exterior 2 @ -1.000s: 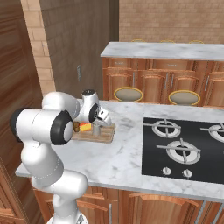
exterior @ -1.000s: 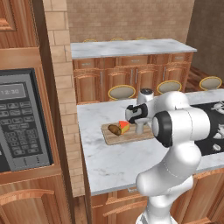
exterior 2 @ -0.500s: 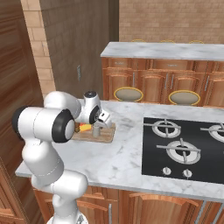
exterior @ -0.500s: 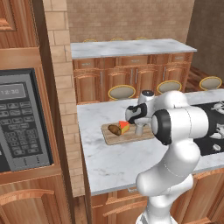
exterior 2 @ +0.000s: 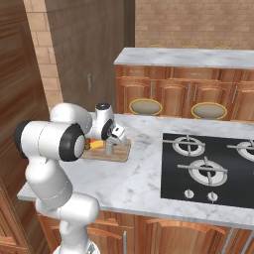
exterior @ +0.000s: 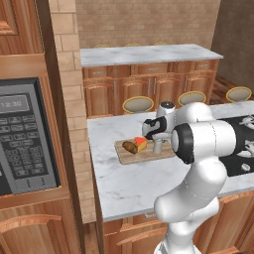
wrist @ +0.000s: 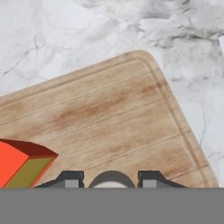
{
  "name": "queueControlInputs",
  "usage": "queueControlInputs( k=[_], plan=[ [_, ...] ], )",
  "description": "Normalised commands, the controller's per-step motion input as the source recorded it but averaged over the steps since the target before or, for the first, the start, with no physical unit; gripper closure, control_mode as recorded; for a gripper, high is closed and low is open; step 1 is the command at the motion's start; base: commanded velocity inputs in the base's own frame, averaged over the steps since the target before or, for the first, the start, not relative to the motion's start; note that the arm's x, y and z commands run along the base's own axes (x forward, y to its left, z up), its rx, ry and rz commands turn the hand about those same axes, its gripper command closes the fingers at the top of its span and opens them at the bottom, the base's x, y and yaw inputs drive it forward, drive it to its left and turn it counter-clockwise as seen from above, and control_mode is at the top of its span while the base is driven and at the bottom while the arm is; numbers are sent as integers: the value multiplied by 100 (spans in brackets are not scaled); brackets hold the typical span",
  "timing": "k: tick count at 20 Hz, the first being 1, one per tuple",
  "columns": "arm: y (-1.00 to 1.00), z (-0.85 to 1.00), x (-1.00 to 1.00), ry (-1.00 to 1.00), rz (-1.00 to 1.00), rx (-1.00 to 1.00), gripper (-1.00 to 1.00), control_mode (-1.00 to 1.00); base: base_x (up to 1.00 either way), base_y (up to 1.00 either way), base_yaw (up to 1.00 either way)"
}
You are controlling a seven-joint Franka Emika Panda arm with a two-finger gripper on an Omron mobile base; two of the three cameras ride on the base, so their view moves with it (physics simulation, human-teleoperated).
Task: Retrieve the reheated potato from the microwave, then place the potato, cheese, and condiment on the cutting board.
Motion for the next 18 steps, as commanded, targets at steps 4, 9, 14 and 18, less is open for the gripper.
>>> queueControlInputs(
  k=[4,9,14,18],
  plan=[
    [0,0,6,0,0,0,100,-100,0,0,0],
    [0,2,13,-2,0,0,100,-100,0,0,0],
    [0,0,12,-4,0,0,100,-100,0,0,0],
    [0,-3,9,-4,0,0,100,-100,0,0,0]
  ],
)
